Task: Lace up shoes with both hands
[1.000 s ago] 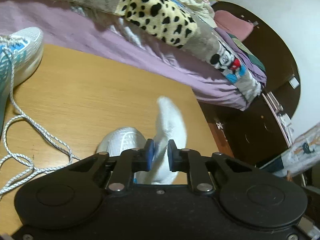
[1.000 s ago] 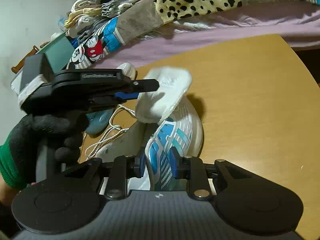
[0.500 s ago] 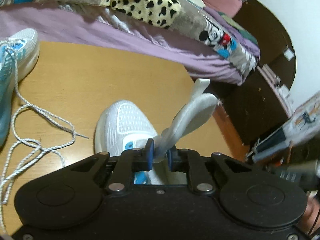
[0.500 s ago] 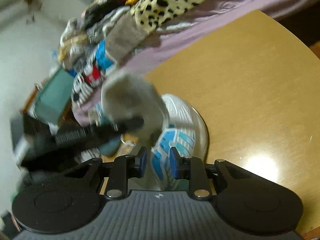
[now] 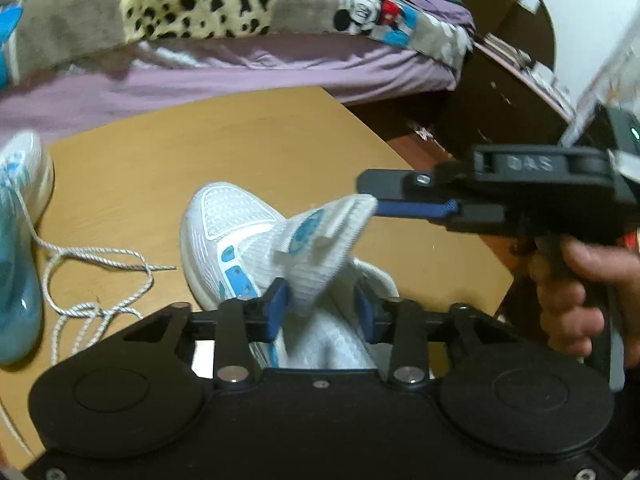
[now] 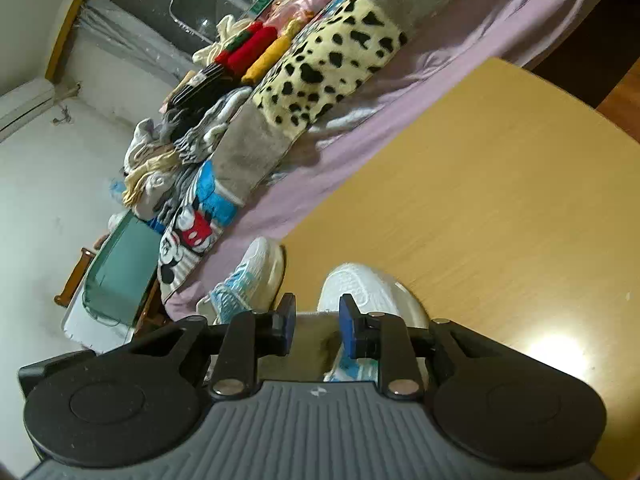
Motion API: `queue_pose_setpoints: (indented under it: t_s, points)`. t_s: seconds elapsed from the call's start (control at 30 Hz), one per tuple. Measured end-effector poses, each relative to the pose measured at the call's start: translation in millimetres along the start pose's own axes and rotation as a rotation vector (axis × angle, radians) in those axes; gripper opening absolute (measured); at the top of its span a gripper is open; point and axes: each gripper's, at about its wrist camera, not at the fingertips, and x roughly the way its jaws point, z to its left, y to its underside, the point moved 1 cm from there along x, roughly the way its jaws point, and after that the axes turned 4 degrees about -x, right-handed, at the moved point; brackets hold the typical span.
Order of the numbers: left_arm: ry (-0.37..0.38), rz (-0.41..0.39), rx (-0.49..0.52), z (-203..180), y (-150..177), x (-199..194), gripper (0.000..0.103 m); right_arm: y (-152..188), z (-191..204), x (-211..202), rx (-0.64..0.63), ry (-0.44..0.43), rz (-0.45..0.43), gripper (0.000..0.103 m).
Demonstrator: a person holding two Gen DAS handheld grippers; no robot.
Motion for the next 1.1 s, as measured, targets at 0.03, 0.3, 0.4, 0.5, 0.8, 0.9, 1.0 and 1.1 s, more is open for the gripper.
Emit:
queue_pose_setpoints:
  t_s: [0.03,0.3,0.4,0.5,0.8,0.9,1.0,1.1]
  points:
    - [-0.001,0.0,0.02,-1.3,0.9,-2.8,0.04,0.5,0.6,0.6,-0.004,0.001,0.005,0.026]
    - [-0.075,-0.061,0.099,-6.7,5.2,-19.3,0.052,7.6,11.1,5.3,-0.112,0.019,0.087,0.026]
    - [-0.087,-0.094,0.122,-8.6,5.6,-21.5,0.05,12.2,14.6,3.5,-0.143,0.027,0.098,0.026]
    - [-0.049,-0.121,0.158,-15.2,5.4,-24.5,0.043,12.4,15.9,1.0,-0.157,0.031,0.088,0.026]
    - [-0.05,-0.026,0.255,-24.2,8.7,-11.3,0.035,22.1,41.2,13.6,-0.327,0.007,0.176,0.013]
    - [-0.061,-0.029,0.269,-25.4,7.6,-8.6,0.043,23.7,44.8,12.7,-0.339,-0.001,0.169,0.013]
    - [-0.068,-0.02,0.295,-28.7,8.8,-2.0,0.043,18.7,41.4,7.0,-0.315,0.013,0.124,0.013]
    - [-0.082,-0.016,0.357,-37.5,13.4,1.3,0.047,14.8,30.7,6.7,-0.252,0.035,0.107,0.013]
